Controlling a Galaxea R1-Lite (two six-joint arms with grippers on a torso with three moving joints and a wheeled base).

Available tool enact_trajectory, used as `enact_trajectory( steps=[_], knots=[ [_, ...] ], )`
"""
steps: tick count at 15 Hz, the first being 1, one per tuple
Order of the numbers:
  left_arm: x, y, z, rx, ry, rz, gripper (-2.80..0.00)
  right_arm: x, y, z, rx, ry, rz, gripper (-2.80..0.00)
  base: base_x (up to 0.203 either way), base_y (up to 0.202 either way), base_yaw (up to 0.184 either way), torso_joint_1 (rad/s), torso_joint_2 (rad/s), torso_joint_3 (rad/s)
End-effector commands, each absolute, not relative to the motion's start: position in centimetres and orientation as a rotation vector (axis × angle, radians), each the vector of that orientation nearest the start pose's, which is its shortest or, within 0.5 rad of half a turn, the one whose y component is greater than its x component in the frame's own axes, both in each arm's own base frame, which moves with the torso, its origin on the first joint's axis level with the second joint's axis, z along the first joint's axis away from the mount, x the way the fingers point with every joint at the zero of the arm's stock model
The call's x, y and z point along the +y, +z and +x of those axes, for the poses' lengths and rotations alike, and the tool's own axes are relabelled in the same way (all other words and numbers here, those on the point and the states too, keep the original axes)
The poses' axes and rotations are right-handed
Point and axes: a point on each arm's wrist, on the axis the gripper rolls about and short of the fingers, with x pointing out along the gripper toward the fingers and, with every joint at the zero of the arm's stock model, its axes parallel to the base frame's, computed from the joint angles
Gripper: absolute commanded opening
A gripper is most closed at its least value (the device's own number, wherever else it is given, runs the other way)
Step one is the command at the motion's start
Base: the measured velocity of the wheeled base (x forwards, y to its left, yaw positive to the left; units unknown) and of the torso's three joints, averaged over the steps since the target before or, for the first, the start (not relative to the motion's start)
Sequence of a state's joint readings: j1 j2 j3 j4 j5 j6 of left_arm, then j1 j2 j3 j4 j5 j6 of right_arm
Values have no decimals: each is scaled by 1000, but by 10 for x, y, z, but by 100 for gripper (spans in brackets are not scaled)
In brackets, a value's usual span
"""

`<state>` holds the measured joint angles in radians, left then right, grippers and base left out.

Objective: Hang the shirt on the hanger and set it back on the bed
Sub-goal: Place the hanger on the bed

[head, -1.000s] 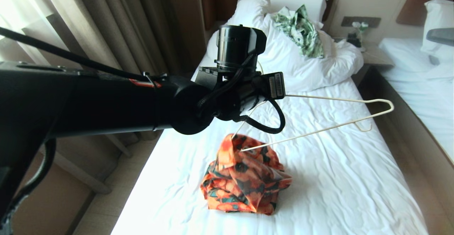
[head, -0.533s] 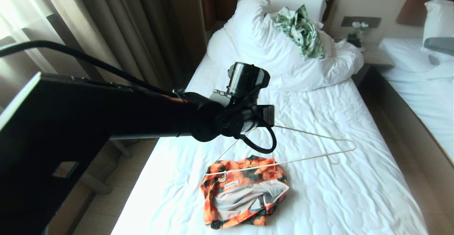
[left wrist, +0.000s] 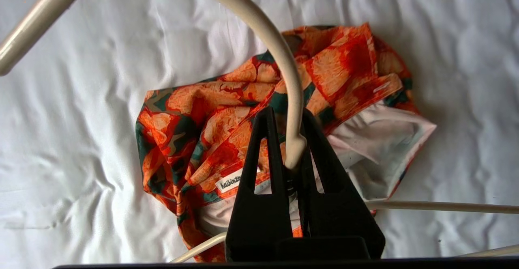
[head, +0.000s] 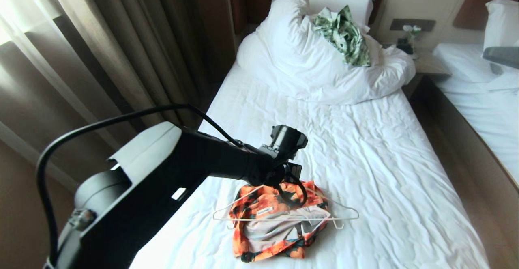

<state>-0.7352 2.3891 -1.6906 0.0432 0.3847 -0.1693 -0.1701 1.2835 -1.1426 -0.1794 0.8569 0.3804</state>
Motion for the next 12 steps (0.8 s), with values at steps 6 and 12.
enact_trajectory(
  steps=[6, 12],
  knots=[
    [-319, 22, 391, 728, -308, 238, -280, -8, 338, 197, 117, 728, 352, -280, 0, 0, 0, 0, 0, 0],
    [-310, 18, 394, 748, -287, 241, 0, -7, 338, 196, 118, 737, 351, -280, 0, 0, 0, 0, 0, 0]
  ],
)
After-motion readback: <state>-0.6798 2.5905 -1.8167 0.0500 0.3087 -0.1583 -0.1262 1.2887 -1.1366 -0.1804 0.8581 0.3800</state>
